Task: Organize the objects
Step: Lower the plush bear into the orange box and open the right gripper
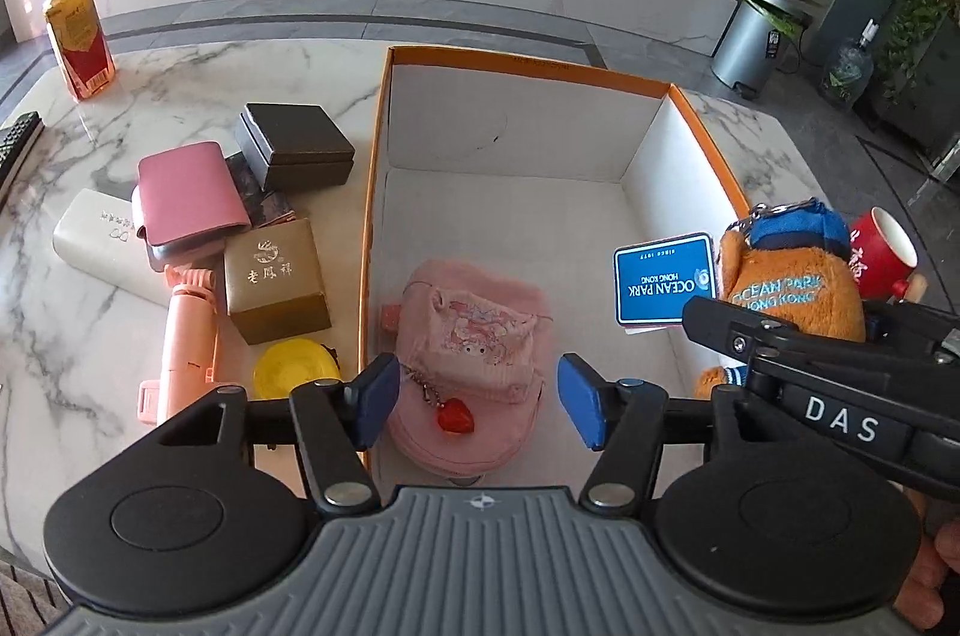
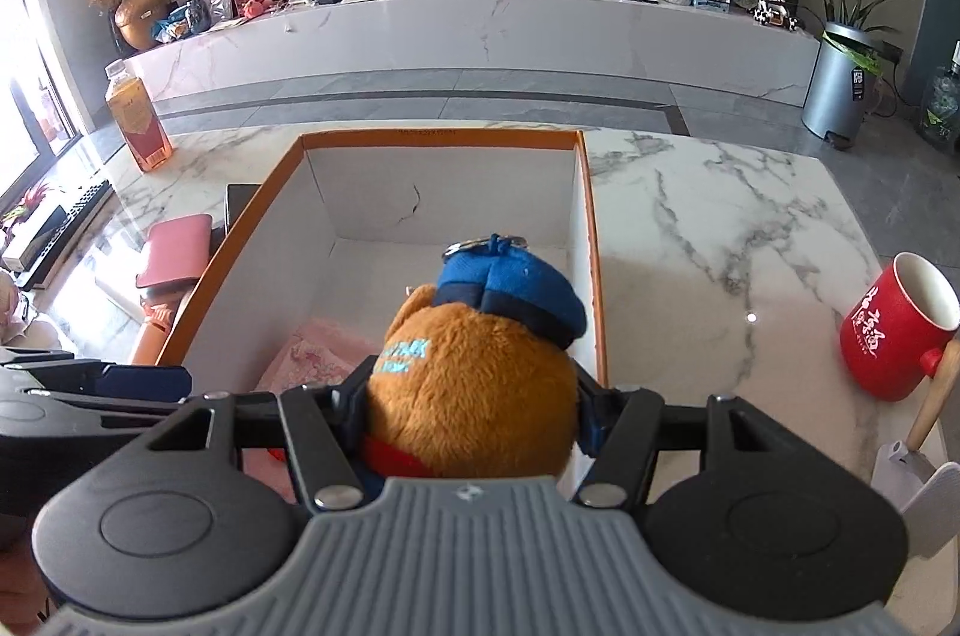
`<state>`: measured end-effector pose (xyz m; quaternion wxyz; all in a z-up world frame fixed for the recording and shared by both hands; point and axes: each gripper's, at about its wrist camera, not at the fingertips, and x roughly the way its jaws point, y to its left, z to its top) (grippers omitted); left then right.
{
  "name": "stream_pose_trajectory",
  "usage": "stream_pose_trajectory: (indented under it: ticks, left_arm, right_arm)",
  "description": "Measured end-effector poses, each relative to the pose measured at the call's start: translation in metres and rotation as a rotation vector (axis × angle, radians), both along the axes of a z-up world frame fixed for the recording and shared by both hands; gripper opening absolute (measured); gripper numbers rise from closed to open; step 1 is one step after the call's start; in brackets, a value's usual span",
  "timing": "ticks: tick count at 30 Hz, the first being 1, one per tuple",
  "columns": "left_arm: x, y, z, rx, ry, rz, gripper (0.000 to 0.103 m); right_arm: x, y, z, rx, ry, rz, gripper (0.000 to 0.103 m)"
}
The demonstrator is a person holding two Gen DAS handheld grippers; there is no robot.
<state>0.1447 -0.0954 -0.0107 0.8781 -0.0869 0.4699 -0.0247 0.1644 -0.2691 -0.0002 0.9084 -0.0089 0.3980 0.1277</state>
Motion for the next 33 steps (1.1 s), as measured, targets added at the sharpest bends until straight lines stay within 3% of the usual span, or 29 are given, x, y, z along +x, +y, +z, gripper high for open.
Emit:
stream_pose_trajectory:
  ticks: [5, 9, 13, 18, 24, 33]
  left_arm:
    - [-0.004, 0.004, 0.008, -0.045, 0.03, 0.006, 0.077]
    - [-0.009, 0.016, 0.016, -0.167, 0.032, 0.004, 0.081]
    - [-0.013, 0.026, 0.023, -0.149, 0.019, 0.031, 0.082]
    - [-0.016, 0.041, 0.021, -0.217, 0.038, 0.082, 0.082]
    - [-0.017, 0.05, 0.026, -0.145, 0.02, 0.11, 0.082]
    - [-0.02, 0.074, 0.018, -0.177, 0.04, 0.144, 0.082]
  right_arm:
    - [0.004, 0.006, -0.006, -0.005, 0.027, -0.003, 0.064]
    - [0.006, 0.01, -0.008, -0.01, 0.034, -0.011, 0.064]
    - [0.015, 0.013, -0.013, -0.019, 0.052, -0.022, 0.064]
    - [0.025, 0.024, -0.032, -0.071, 0.082, -0.033, 0.064]
    - [0.022, 0.046, -0.041, -0.152, 0.061, -0.009, 0.065]
    - [0.023, 0.052, -0.047, -0.153, 0.092, 0.04, 0.069]
